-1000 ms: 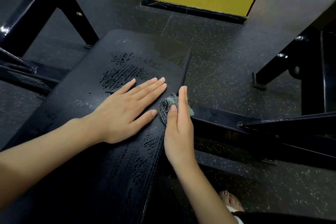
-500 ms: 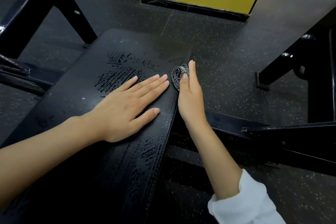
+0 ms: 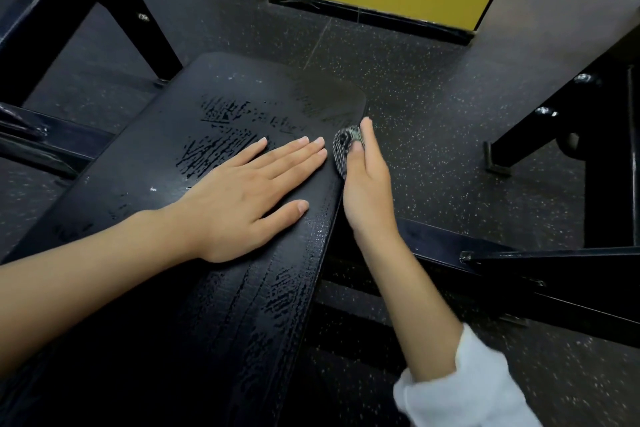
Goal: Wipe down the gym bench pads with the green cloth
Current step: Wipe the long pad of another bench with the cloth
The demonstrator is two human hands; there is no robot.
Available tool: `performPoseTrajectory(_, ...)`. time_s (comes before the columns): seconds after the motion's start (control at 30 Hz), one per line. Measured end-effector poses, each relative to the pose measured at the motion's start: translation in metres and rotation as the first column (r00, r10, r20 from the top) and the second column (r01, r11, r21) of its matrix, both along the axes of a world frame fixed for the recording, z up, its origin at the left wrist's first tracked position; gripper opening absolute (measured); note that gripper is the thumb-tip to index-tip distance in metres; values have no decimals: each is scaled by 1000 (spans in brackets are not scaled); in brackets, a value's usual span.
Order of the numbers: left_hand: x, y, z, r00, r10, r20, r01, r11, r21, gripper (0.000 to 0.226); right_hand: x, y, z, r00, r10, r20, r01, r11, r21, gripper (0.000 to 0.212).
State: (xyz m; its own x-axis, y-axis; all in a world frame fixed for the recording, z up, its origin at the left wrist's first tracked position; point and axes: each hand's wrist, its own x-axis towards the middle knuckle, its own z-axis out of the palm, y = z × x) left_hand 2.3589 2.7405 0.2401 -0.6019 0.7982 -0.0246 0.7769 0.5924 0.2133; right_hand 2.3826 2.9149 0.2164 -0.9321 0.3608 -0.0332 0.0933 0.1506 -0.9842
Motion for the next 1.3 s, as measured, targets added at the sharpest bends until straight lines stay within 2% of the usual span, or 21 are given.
performPoseTrajectory(0.2,-1,1,0,1000,-1,-2,1,1000,0,67,-62,25,7,997,-47,56,43,997,68,49)
performPoseTrajectory(0.33,-2,3,1,1000,3,6,-3,1000,-3,68,-82,35,11,996,-21,83,15,997,80,48)
performPoseTrajectory(0.63,-2,4,1,1000,18,-7,-18,1000,-5,70,-30,23,-3,993,110,-34,-96,954,285,49)
performPoseTrajectory(0.8,-1,5,1,999,33,-11,-33,999,-7,72,2,15,-5,981,189,-44,-156,901,404,49)
performPoseTrajectory(0.97,4,0,-1,993,121,-15,-120,992,23,80,14,6,9,956,286,-65,-202,802,563,48)
performPoseTrajectory(1.1,9,-16,1,989,150,-9,-150,988,26,83,16,-10,29,898,432,-86,-260,678,688,47)
performPoseTrajectory(1.2,10,-29,2,974,225,-6,-224,974,28,84,20,-28,36,828,561,0,-367,542,755,48)
performPoseTrajectory(1.3,10,-41,3,964,267,9,-267,963,43,79,24,-34,32,817,567,108,-413,444,795,50)
